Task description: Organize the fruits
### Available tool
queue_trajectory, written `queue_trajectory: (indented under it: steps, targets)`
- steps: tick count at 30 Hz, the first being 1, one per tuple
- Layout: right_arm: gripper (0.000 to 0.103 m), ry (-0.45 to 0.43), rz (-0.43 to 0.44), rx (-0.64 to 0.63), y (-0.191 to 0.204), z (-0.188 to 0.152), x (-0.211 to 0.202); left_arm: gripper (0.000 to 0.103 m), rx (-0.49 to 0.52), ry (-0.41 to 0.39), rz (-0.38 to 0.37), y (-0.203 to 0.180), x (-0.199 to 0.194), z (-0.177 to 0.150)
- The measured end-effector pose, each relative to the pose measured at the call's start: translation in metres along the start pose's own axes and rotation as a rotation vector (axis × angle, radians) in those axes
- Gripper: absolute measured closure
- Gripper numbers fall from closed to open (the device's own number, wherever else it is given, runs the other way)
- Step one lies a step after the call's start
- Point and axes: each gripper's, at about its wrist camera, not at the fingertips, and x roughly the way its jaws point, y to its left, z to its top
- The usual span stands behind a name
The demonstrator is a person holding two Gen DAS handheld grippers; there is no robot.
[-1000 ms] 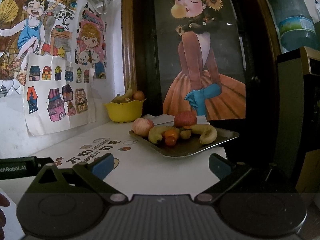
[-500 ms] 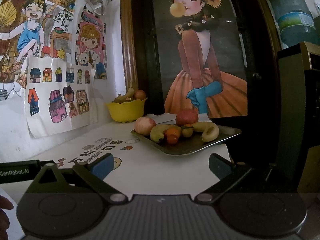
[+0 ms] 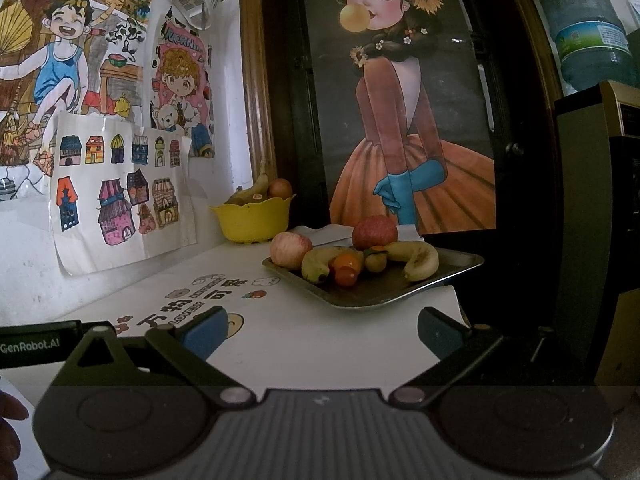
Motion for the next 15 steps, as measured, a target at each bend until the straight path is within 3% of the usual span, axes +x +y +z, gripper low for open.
queue_trajectory:
  steps: [15]
  targets:
    - [0.0, 0.001, -0.002, 0.0, 0.0008, 0.0002, 0.0002, 0.001, 0.002, 0.002, -0.004, -0.0007, 0.0, -0.0003]
